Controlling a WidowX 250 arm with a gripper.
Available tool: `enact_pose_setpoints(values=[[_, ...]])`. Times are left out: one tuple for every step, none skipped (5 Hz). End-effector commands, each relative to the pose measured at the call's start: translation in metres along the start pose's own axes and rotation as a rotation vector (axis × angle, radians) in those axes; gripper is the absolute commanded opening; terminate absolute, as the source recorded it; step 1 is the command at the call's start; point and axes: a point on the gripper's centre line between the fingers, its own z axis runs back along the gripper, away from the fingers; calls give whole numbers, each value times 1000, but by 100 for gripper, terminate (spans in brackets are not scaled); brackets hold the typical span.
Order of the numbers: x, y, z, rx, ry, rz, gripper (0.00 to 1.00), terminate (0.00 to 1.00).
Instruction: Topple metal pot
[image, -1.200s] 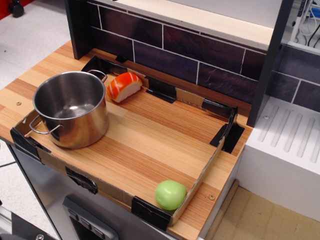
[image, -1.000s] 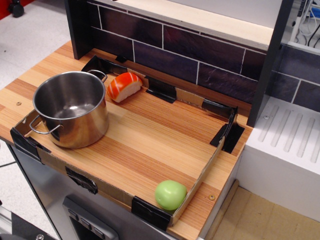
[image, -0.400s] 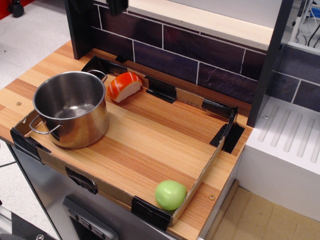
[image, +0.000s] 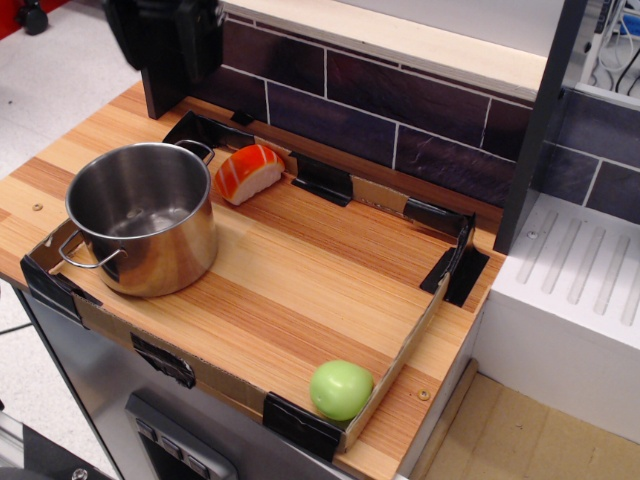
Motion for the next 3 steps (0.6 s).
enact_pose_setpoints(values=[[-6,7,-10,-1,0,13,100,0],[-9,2,-23,-11,10,18,100,0],[-8,-1,-32,-3,12,24,100,0]])
